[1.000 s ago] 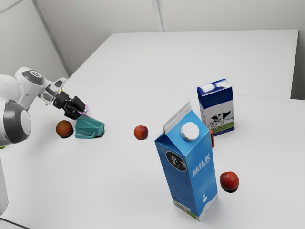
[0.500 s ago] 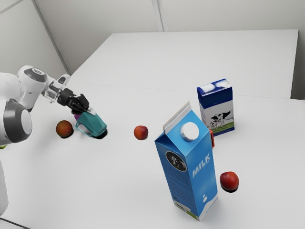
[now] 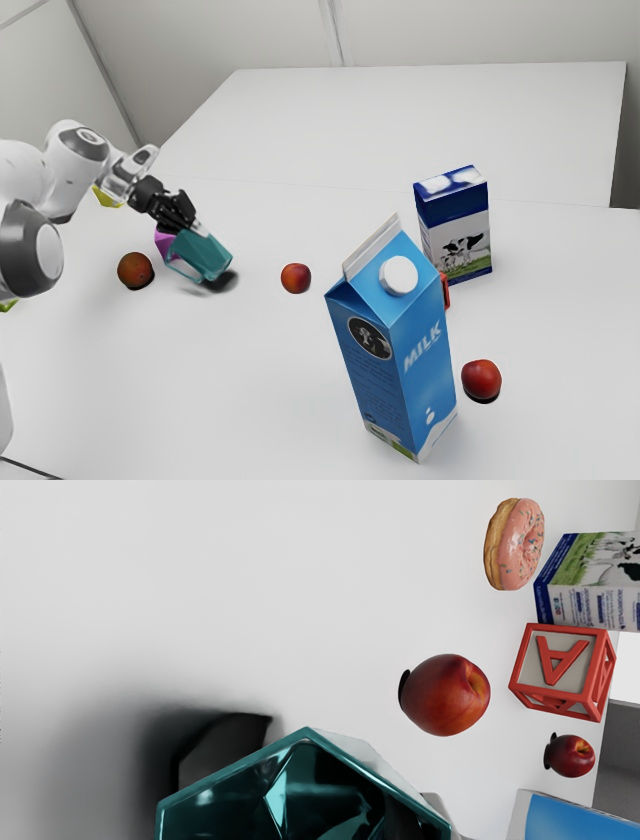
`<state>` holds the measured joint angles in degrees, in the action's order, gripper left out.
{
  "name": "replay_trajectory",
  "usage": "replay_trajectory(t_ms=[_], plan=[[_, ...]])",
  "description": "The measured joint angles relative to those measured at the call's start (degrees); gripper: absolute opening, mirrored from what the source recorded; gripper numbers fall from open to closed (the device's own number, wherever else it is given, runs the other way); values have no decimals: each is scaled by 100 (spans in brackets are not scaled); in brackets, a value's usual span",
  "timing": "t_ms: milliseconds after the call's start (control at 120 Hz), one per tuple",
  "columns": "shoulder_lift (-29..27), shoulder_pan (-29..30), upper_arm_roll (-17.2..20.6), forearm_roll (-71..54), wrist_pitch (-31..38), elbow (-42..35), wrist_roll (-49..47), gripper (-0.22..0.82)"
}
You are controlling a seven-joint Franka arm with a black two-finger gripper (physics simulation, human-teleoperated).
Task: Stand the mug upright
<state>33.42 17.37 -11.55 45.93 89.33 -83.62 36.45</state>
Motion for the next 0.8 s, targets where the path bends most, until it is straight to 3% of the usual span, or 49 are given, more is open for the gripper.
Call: replay_trajectory(t_ms=[100,242,425,800], plan=[[-351,-269,-38,-386,539,-480,-102,-18],[-898,-1262,-561,-1301,1582,-998,-376,-18],[-1155,-2223,-1039,-2463,2454,-1275,-992,-18],[-1667,-3534,-1775,-3383,3482,-2292,-2511,-18]])
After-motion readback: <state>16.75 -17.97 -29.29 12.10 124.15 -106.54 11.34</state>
